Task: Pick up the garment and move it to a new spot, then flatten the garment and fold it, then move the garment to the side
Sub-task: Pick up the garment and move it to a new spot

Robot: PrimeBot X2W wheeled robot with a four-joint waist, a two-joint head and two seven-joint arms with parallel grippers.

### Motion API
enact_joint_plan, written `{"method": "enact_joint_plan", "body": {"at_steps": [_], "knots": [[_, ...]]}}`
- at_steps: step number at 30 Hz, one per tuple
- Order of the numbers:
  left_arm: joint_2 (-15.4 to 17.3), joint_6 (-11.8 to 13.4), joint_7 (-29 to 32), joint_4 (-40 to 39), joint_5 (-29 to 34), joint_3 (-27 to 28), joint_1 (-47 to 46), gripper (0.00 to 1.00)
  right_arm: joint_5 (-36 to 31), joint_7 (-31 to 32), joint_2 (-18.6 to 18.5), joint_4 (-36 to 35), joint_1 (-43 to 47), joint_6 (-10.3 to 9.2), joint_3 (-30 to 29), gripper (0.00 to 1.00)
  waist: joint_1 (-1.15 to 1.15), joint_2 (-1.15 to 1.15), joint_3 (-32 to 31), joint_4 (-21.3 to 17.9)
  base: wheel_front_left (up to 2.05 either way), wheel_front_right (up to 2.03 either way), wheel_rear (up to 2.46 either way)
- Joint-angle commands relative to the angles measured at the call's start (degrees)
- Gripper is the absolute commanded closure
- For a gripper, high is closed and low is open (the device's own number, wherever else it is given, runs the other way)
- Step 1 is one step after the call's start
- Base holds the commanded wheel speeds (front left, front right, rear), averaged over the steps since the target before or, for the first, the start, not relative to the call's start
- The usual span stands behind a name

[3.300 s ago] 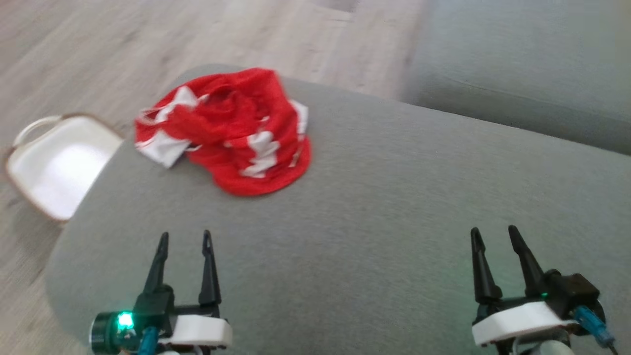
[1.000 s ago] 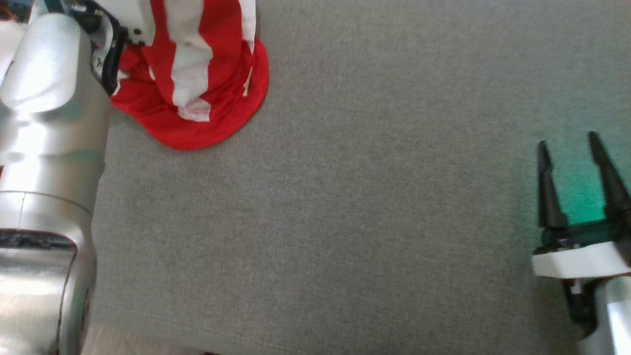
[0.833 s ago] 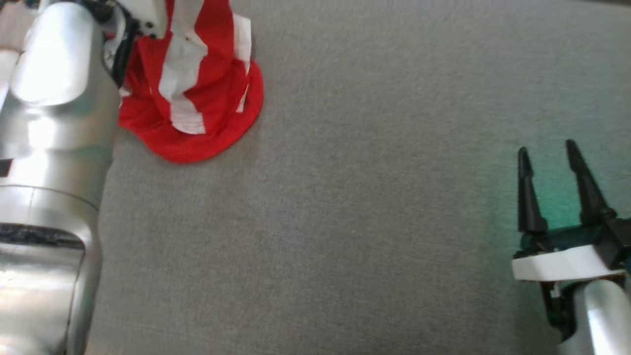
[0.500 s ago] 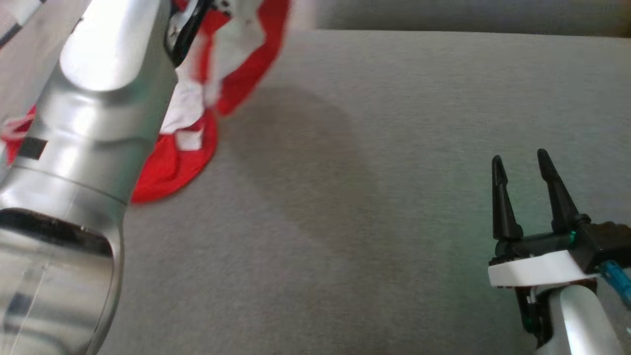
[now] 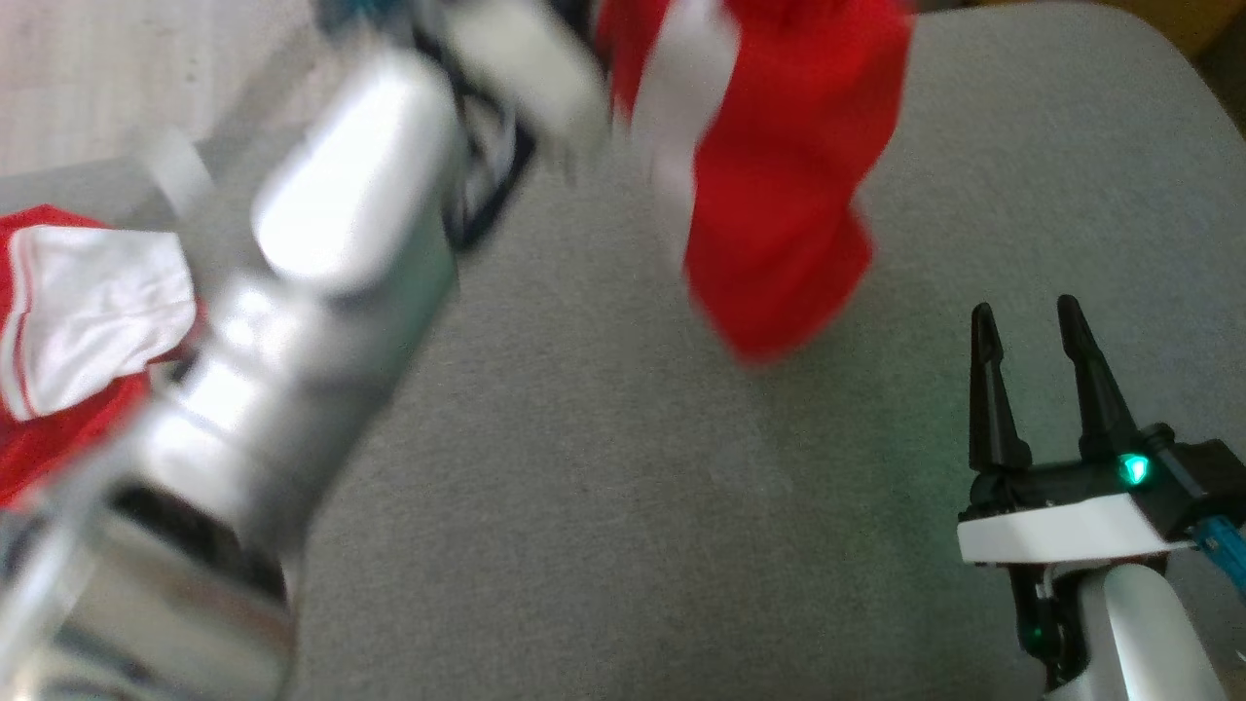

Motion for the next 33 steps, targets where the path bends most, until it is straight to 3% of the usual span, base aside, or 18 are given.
{"method": "enact_joint_plan", "body": {"at_steps": [1, 4, 9, 10, 11, 12, 22, 28, 33], "knots": [[1.17, 0.1, -1.88, 1.11, -0.45, 0.09, 3.91, 1.0, 0.59, -0.37, -0.01, -1.61, -1.17, 0.42, 1.59, 0.0, 0.0, 0.0, 1.41, -1.56, 0.0, 0.0, 0.0], [-0.14, 0.1, -4.79, 5.19, -3.14, -0.1, 13.76, 1.0, 1.12, -0.37, 0.0, -1.15, -0.98, 0.42, 1.87, 0.0, 0.0, 0.0, 1.46, -1.94, 0.0, 0.0, 0.0], [-0.64, 1.37, -6.37, 7.43, -2.53, 0.37, 26.89, 1.0, 1.29, -0.37, 0.0, -0.84, 0.52, 0.42, 1.3, 0.0, 0.0, 0.0, -0.04, -0.43, 0.0, 0.0, 0.0], [-0.56, 2.07, -6.39, 5.95, -2.09, 1.65, 29.06, 0.73, 1.29, -0.37, 0.0, -0.74, 0.98, 0.42, 1.09, 0.0, 0.0, 0.0, -0.59, 0.33, 0.0, 0.0, 0.0], [-0.33, 2.6, -6.41, 4.19, -1.11, 2.59, 31.38, 0.31, 1.23, -0.37, 0.0, -0.55, 1.53, 0.42, 0.94, 0.0, 0.0, 0.0, -1.31, 1.13, 0.0, 0.0, 0.0], [-0.1, 3.4, -6.41, 2.39, -0.18, 3.75, 33.84, 0.0, 1.01, -0.37, 0.0, -0.28, 2.1, 0.42, 0.92, 0.0, 0.0, 0.0, -2.03, 1.91, 0.0, 0.0, 0.0], [0.85, 12.38, -6.44, -20.01, 13.2, 18.7, 57.97, 0.0, 1.3, -0.37, 0.0, 2.12, 6.95, 0.42, -0.89, 0.0, 0.0, 0.0, -8.67, 8.93, 0.0, 0.0, 0.0], [0.26, 14.41, -6.44, -31.96, 21.52, 26.17, 67.6, 0.0, 1.67, -0.37, 0.0, 2.62, 10.32, 0.42, -0.9, 0.0, 0.0, 0.0, -11.67, 11.46, 0.0, 0.0, 0.0], [-0.44, 14.56, -6.44, -38.54, 26.29, 29.69, 72.91, 0.0, 0.23, -0.37, 0.0, 1.48, 12.76, 0.42, -0.67, 0.0, 0.0, 0.0, -12.9, 12.45, 0.0, 0.0, 0.0]]}}
